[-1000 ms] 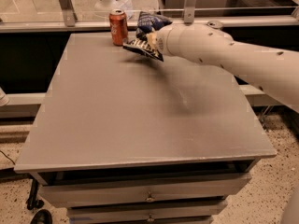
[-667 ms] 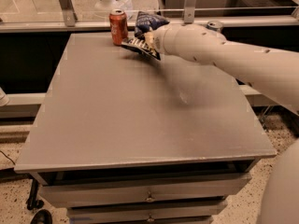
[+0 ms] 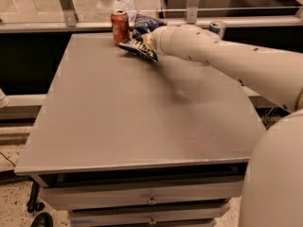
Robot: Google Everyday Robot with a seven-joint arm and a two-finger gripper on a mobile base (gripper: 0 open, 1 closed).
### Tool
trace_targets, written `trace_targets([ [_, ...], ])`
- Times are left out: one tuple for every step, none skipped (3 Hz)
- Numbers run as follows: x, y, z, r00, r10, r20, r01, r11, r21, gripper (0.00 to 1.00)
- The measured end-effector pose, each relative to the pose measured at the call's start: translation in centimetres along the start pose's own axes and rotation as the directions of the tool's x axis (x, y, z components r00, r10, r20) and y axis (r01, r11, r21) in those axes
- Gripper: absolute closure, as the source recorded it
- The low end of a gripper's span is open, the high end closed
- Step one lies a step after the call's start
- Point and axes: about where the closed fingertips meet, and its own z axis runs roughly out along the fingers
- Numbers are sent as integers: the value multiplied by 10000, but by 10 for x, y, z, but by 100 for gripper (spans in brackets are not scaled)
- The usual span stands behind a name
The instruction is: Move blue chip bag near coke can
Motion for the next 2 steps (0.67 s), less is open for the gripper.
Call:
trace_targets([
  [2,-1,6,10000,6,-54,-6,10000,1,59],
  [4,1,11,9999,23,-110,-24,10000,-86,35],
])
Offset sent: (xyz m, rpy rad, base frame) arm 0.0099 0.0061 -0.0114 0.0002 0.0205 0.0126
